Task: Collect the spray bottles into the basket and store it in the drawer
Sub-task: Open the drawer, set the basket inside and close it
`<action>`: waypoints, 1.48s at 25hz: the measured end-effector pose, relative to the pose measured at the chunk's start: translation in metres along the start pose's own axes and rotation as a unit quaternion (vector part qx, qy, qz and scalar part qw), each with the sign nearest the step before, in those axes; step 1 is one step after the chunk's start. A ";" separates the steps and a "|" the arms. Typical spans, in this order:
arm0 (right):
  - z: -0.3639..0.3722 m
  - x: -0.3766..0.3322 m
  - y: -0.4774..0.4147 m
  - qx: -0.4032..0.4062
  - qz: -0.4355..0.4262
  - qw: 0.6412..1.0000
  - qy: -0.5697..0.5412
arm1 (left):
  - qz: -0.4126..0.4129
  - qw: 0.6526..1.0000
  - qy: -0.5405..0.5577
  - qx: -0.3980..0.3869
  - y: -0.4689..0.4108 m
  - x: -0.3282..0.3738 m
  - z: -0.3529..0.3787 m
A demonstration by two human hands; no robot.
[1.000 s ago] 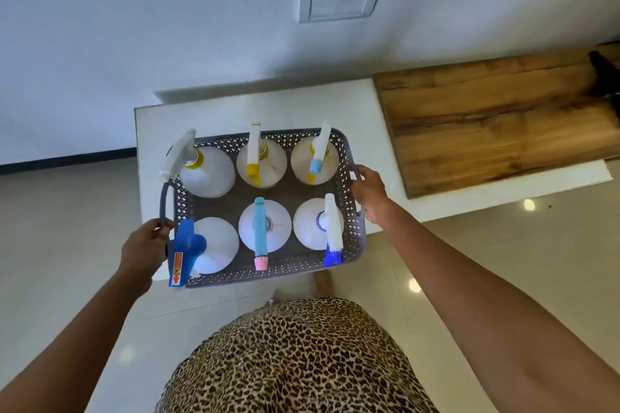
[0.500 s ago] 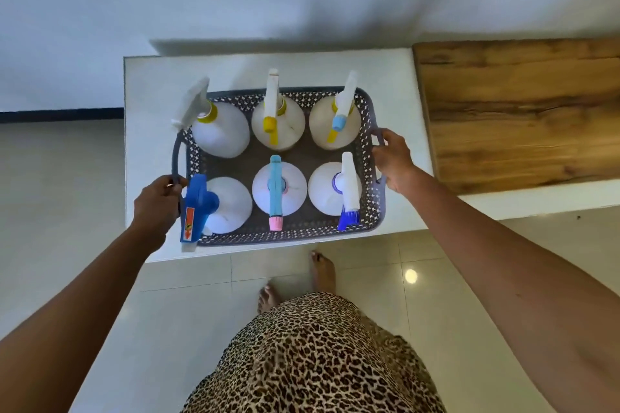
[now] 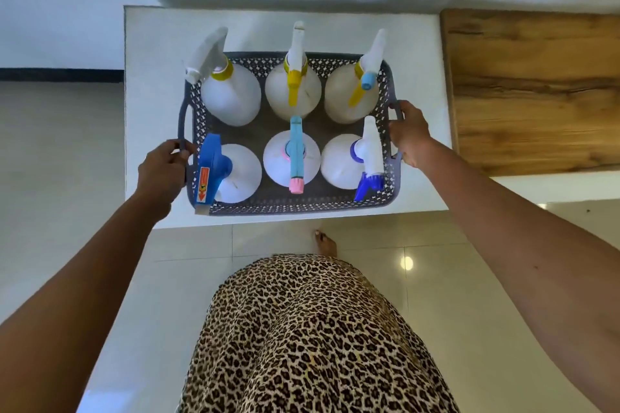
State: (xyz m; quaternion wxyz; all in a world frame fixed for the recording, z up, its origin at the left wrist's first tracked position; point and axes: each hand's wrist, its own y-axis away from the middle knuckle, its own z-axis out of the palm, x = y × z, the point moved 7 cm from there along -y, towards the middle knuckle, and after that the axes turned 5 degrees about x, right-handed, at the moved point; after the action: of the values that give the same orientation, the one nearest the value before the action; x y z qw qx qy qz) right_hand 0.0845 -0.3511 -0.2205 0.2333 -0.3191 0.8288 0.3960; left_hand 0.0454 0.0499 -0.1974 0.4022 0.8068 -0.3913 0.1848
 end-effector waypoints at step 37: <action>0.233 0.304 0.092 -0.122 0.330 0.720 -0.598 | -0.302 0.740 0.595 -0.087 0.048 -0.270 0.281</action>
State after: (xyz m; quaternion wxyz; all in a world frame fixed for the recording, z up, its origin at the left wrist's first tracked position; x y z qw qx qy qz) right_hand -0.1591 -0.2237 -0.5020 0.4942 0.2524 0.5140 0.6542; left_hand -0.1653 -0.0605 -0.5090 0.6563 0.5702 0.1774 0.4611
